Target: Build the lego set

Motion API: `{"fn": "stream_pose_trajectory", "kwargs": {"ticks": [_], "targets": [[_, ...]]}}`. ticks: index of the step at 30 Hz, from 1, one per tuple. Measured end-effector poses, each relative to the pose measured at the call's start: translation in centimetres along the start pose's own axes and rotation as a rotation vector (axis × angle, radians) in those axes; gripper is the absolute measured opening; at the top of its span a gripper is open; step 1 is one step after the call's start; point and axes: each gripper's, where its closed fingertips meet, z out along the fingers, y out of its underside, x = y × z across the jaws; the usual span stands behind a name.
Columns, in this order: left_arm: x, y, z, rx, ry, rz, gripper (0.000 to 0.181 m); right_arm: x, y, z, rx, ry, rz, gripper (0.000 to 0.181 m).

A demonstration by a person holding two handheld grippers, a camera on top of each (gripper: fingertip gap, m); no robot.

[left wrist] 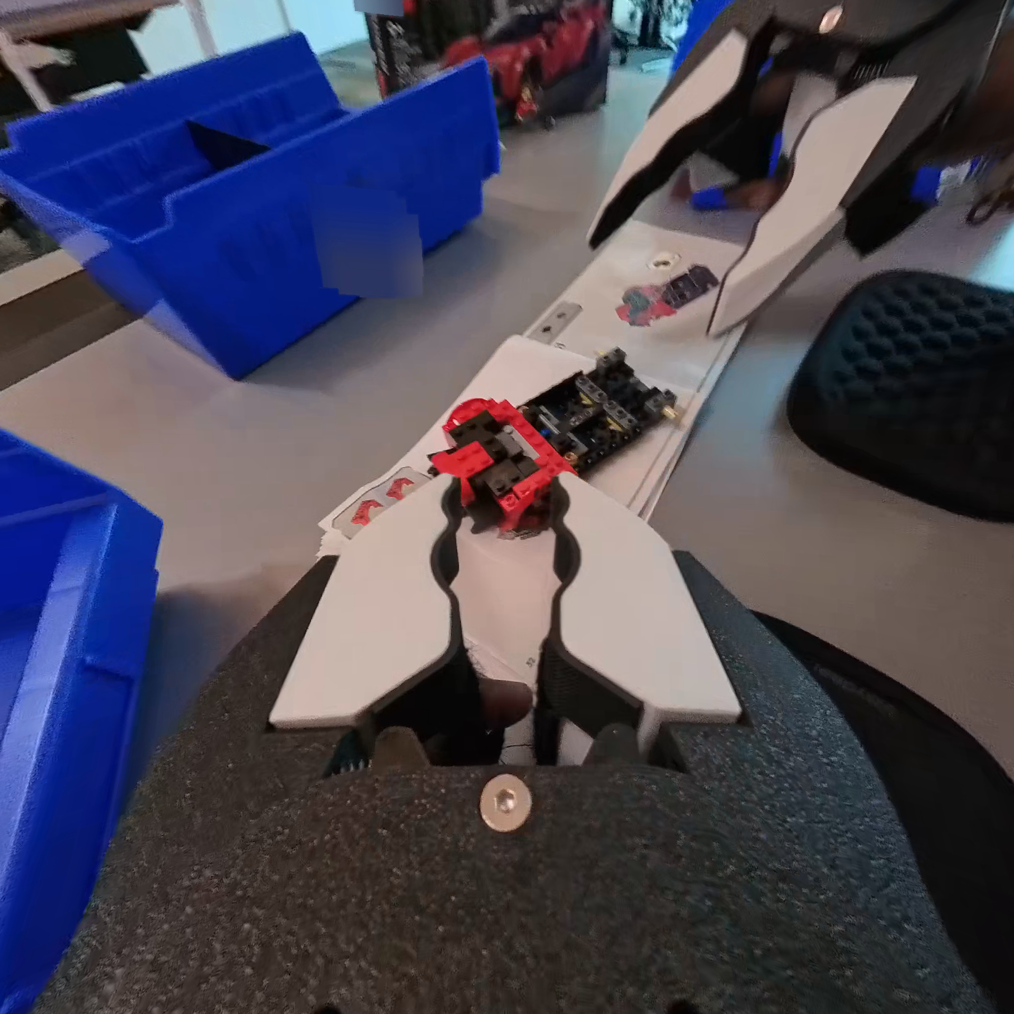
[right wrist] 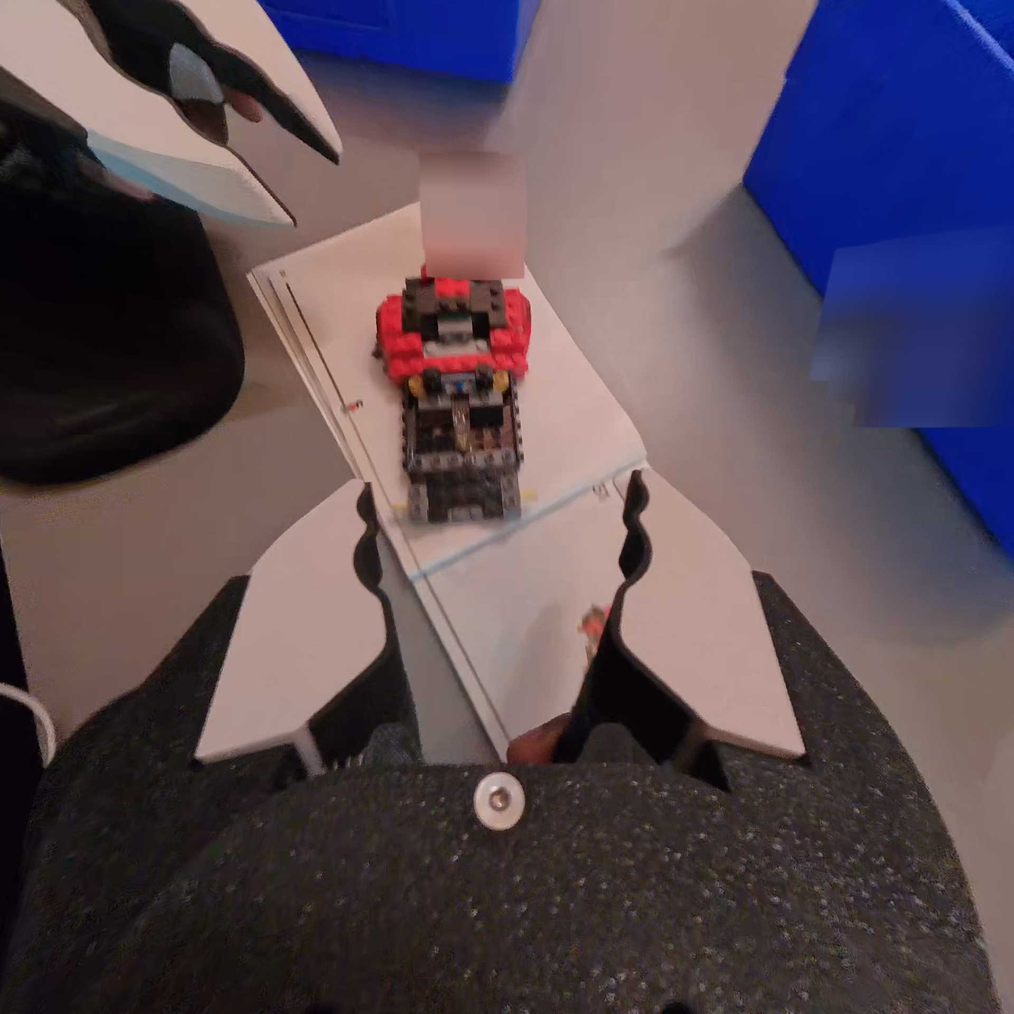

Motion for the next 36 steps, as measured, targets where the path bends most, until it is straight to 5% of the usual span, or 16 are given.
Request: {"fn": "stream_pose_trajectory", "kwargs": {"ticks": [4, 8, 11, 13, 20, 25, 32, 36], "targets": [[1.0, -0.1, 0.4, -0.086, 0.038, 0.079, 0.034, 0.3, 1.9, -3.2, 0.121, 0.021, 0.04, 0.054], [1.5, -0.9, 0.8, -0.119, 0.036, 0.139, 0.002, -0.3, 2.9, -4.3, 0.24, -0.019, 0.099, 0.04], [1.4, -2.1, 1.4, -0.061, 0.002, 0.071, 0.0, -0.3, 3.7, -4.6, 0.282, -0.008, 0.077, 0.006], [1.3, -3.2, 1.8, 0.025, -0.023, 0.015, 0.0, -0.2, 3.4, -5.0, 0.371, 0.007, 0.074, 0.0], [0.2, -2.5, 2.9, 0.1, -0.071, -0.069, 0.003, 1.2, 3.0, -6.8, 0.571, 0.1, 0.1, 0.001], [-1.1, -4.1, 1.9, 0.278, -0.17, -0.028, 0.009, 4.4, 4.4, -8.5, 0.595, 0.354, 0.16, 0.004], [-0.8, -3.5, 2.6, 0.242, -0.123, -0.042, 0.017, 6.6, 5.1, -11.1, 0.748, 0.416, 0.323, 0.01], [-0.9, -3.5, 2.7, 0.239, -0.128, -0.038, 0.035, 6.5, 4.7, -11.6, 0.802, 0.389, 0.312, 0.045]]}}
